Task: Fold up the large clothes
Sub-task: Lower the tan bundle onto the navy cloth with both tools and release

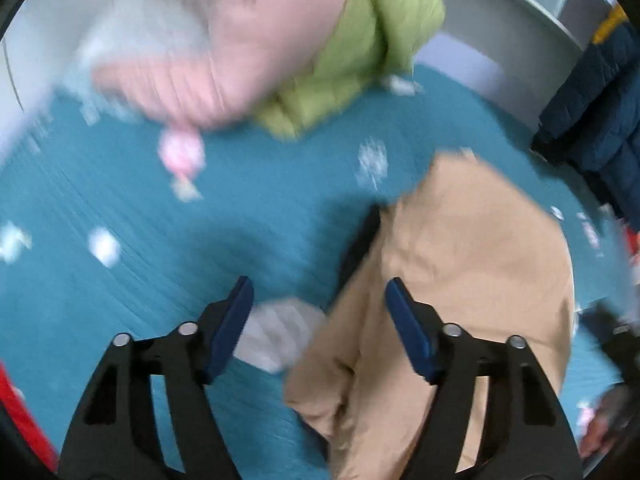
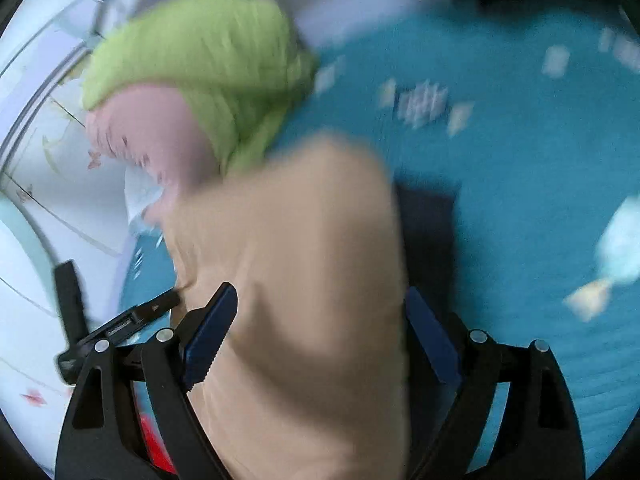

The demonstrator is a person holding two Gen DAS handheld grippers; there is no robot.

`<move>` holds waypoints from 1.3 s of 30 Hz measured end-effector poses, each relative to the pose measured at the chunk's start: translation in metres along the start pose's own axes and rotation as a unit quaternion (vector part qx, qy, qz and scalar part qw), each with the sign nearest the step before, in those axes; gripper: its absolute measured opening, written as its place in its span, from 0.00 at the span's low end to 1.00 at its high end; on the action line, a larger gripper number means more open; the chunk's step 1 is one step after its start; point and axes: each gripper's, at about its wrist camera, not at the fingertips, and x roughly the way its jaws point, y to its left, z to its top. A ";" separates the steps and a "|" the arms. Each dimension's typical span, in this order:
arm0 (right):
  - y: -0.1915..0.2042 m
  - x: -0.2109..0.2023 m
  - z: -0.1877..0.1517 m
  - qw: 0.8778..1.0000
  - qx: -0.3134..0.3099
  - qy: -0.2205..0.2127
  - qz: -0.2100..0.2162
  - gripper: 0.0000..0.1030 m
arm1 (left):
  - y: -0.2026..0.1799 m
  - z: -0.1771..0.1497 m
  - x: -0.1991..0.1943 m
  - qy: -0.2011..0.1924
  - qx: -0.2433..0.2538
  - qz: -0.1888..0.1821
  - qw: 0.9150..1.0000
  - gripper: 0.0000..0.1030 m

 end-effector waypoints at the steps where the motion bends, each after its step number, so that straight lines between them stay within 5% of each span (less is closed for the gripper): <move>1: 0.002 -0.013 0.004 1.000 -0.010 -0.024 0.006 0.82 | -0.009 0.006 -0.014 -0.019 0.011 0.002 1.000 0.57; 4: 0.021 -0.017 0.018 0.998 -0.067 -0.023 0.002 0.75 | -0.031 0.017 -0.031 -0.037 0.026 -0.052 0.998 0.51; 7: 0.036 0.005 0.018 0.994 -0.103 -0.002 -0.032 0.55 | -0.059 0.024 -0.015 -0.031 0.044 -0.097 0.994 0.45; 9: 0.041 0.023 0.015 0.994 -0.106 0.020 -0.011 0.36 | -0.073 0.027 0.005 -0.026 0.051 -0.098 0.993 0.42; 15: 0.032 0.102 -0.007 0.989 -0.130 0.056 -0.049 0.20 | -0.058 0.033 0.091 0.007 -0.012 -0.090 0.996 0.39; 20: 0.023 0.115 -0.006 0.993 -0.093 0.074 -0.021 0.16 | -0.049 0.043 0.108 0.009 -0.010 -0.077 0.997 0.41; 26: 0.053 0.074 -0.036 0.977 -0.177 0.094 -0.078 0.16 | -0.040 0.051 0.076 -0.013 0.039 0.058 0.997 0.41; 33: 0.072 0.037 -0.047 0.982 -0.161 0.093 -0.038 0.21 | -0.045 -0.006 0.001 -0.029 0.090 -0.024 0.995 0.42; 39: 0.058 0.033 -0.099 0.978 -0.148 0.135 -0.054 0.20 | -0.027 -0.085 0.024 0.036 0.046 -0.002 0.998 0.41</move>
